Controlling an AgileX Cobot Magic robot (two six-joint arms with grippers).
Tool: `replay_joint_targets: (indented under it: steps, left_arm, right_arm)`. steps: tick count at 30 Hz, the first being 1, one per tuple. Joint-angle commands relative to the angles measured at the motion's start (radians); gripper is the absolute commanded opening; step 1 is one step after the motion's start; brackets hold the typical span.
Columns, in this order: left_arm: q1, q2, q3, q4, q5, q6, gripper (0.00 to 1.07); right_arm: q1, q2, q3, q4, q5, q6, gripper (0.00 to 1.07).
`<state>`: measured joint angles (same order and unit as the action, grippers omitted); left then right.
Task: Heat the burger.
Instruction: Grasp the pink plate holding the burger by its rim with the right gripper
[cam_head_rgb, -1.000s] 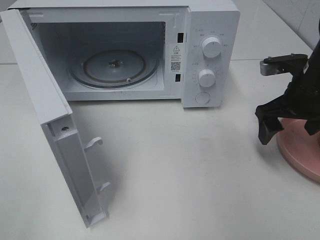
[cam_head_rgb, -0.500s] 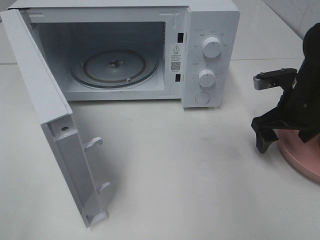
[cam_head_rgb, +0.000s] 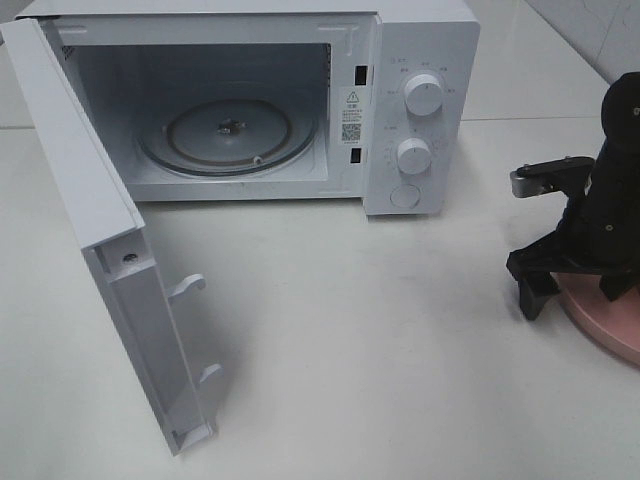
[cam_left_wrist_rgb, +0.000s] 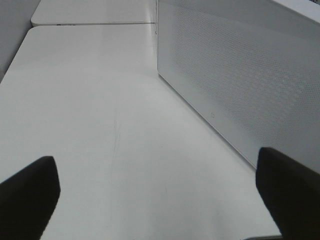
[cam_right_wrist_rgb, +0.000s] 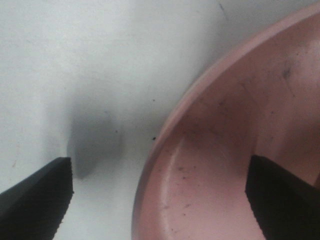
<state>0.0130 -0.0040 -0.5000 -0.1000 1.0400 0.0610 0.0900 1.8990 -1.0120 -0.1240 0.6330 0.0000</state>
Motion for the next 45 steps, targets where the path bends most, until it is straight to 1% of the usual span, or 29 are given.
replay_joint_targets:
  steps: [1,2,3,5,6,8,9,10,11,12,13,14,16,28,33,34,35,37,43,45]
  left_arm:
    - [-0.005,-0.024,0.003,-0.004,-0.001,-0.002,1.0]
    - [-0.005,-0.024,0.003,-0.004,-0.001,-0.002,1.0]
    - [-0.005,-0.024,0.003,-0.004,-0.001,-0.002,1.0]
    - [-0.005,-0.024,0.003,-0.004,-0.001,-0.002,1.0]
    - [-0.005,-0.024,0.003,-0.004,-0.001,-0.002,1.0]
    - [-0.005,-0.024,0.003,-0.004,-0.001,-0.002,1.0]
    - [-0.005,-0.024,0.003,-0.004,-0.001,-0.002,1.0]
    - [-0.005,-0.024,0.003,-0.004,-0.001,-0.002,1.0]
    - [-0.005,-0.024,0.003,-0.004,-0.001,-0.002,1.0]
    - [-0.005,-0.024,0.003,-0.004,-0.001,-0.002,1.0]
    - [-0.005,-0.024,0.003,-0.004,-0.001,-0.002,1.0]
    - [-0.005,-0.024,0.003,-0.004,-0.001,-0.002,1.0]
    - [-0.005,-0.024,0.003,-0.004,-0.001,-0.002,1.0]
    - [-0.005,-0.024,0.003,-0.004,-0.001,-0.002,1.0]
    - [-0.005,-0.024,0.003,-0.004,-0.001,-0.002,1.0]
    - [-0.005,-0.024,0.003,-0.004,-0.001,-0.002,1.0]
    - [-0.005,-0.024,0.003,-0.004,-0.001,-0.002,1.0]
    - [-0.005,-0.024,0.003,-0.004,-0.001,-0.002,1.0]
    - [-0.005,-0.024,0.003,-0.004,-0.001,-0.002,1.0]
    - [-0.005,-0.024,0.003,-0.004,-0.001,-0.002,1.0]
  right_arm:
    - [-0.005,0.003,-0.001,-0.002,-0.003,0.008,0.88]
    - [-0.005,0.003,-0.001,-0.002,-0.003,0.008,0.86]
    - [-0.005,0.003,-0.001,-0.002,-0.003,0.008,0.86]
    - [-0.005,0.014,0.006,-0.002,-0.006,0.01,0.74]
    - [-0.005,0.014,0.006,-0.002,-0.006,0.01,0.74]
    - [-0.005,0.024,0.011,-0.002,-0.015,0.022,0.53]
    - [-0.005,0.024,0.011,-0.002,-0.015,0.022,0.53]
    - [-0.005,0.028,0.011,-0.002,-0.015,0.034,0.41]
    - [-0.005,0.028,0.011,-0.002,-0.015,0.034,0.41]
    - [-0.005,0.028,0.011,-0.002,-0.015,0.039,0.33]
    - [-0.005,0.028,0.011,-0.002,-0.012,0.04,0.18]
    - [-0.005,0.028,0.011,-0.002,-0.012,0.04,0.18]
    - [-0.005,0.028,0.011,-0.002,-0.001,0.039,0.0]
    - [-0.003,0.019,0.011,-0.001,0.027,0.068,0.0]
    - [0.026,-0.005,0.011,-0.03,0.041,0.111,0.0]
    - [0.044,-0.02,0.011,-0.075,0.051,0.15,0.0]
    - [0.044,-0.02,0.011,-0.075,0.051,0.15,0.0]
    - [0.067,-0.04,0.011,-0.131,0.071,0.203,0.0]
    - [0.102,-0.056,0.011,-0.203,0.12,0.276,0.0]
    - [0.126,-0.059,0.011,-0.28,0.157,0.344,0.0]
